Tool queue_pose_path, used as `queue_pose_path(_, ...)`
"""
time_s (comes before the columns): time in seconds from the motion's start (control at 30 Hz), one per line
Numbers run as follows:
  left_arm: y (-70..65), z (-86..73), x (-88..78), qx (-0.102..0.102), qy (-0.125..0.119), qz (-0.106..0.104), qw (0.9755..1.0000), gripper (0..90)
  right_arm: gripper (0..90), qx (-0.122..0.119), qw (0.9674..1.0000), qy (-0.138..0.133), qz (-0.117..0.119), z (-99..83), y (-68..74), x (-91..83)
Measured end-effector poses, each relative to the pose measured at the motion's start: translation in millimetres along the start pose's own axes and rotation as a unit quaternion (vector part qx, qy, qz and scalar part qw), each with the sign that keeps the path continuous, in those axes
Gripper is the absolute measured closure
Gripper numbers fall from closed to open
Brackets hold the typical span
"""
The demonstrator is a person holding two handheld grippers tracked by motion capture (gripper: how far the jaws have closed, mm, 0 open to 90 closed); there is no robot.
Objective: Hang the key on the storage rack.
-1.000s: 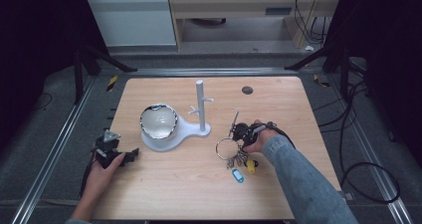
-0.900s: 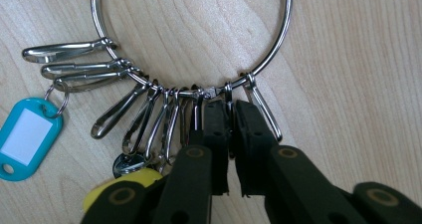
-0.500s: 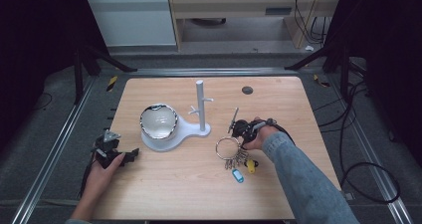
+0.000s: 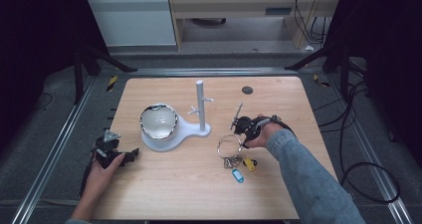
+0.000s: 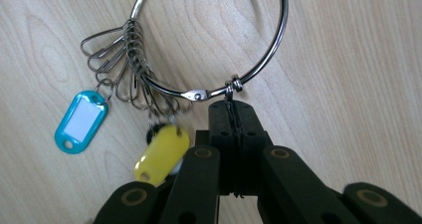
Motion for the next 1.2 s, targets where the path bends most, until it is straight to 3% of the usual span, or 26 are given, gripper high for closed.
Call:
queue_pose_path(0.77,0.0,0.0,0.0,0.000,0.000,0.000,1.0000,0.0,88.8,-0.012,0.9996,-0.023,-0.014,-12.2,6.0,-52.0)
queue_pose_path(1.2,0.0,0.0,0.0,0.000,0.000,0.000,1.0000,0.0,88.8,-0.001,0.9986,-0.047,-0.025,-19.1,3.3,-78.0)
Point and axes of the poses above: each handheld gripper's, and its own axes: x roughly forward along the jaws, z roughly out of its top, y roughly to its left, the point moved 2 cm from there along x, roughly forward along the jaws, and after that the axes turned 13 degrees about y, right-handed, at the moved point
